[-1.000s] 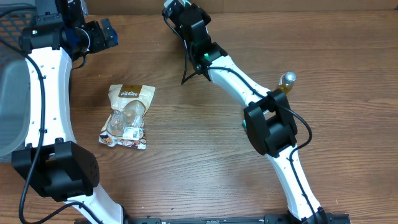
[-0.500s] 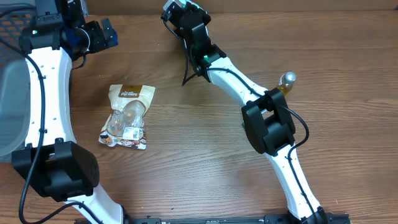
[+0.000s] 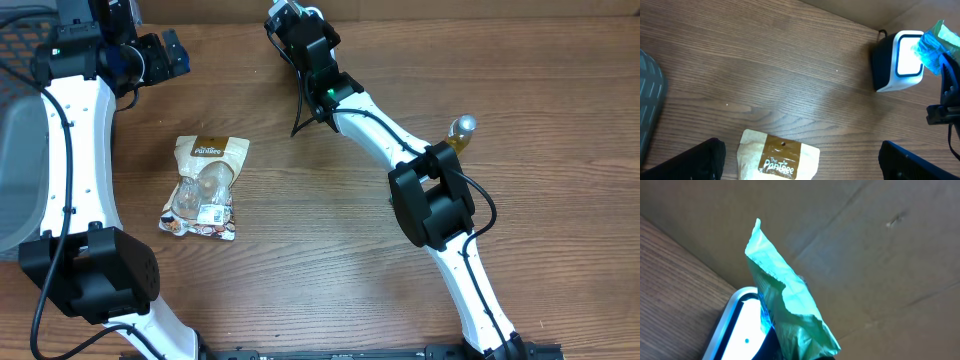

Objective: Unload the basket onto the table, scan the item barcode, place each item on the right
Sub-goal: 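Hold the mint-green pack in front of the white scanner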

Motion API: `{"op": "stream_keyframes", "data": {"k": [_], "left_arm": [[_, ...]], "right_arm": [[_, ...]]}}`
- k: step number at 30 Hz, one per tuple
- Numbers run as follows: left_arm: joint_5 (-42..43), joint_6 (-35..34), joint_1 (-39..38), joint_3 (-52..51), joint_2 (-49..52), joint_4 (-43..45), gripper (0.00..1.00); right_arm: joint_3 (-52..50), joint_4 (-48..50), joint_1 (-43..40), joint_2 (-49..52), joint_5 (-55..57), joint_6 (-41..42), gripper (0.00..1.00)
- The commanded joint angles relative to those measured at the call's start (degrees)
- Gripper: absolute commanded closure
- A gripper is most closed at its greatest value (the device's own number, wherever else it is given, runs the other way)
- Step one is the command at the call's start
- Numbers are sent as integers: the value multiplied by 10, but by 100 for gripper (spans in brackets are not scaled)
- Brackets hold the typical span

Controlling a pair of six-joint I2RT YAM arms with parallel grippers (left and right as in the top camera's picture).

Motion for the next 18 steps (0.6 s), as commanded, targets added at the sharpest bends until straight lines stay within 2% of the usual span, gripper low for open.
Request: {"op": "stream_keyframes", "data": {"k": [1, 3, 5, 9, 18], "left_arm": [[-1, -2, 0, 1, 3, -1, 0], [-1, -2, 0, 1, 3, -1, 0], [-1, -2, 0, 1, 3, -1, 1], [-1, -2, 0, 1, 3, -1, 1], [-1, -2, 0, 1, 3, -1, 1]], "right_arm": [[7, -19, 4, 3, -10, 30, 96], [7, -37, 6, 3, -19, 33, 96], [7, -56, 7, 3, -27, 78, 96], [7, -80, 7, 3, -55, 117, 96], [7, -100, 7, 3, -90, 118, 96]]}}
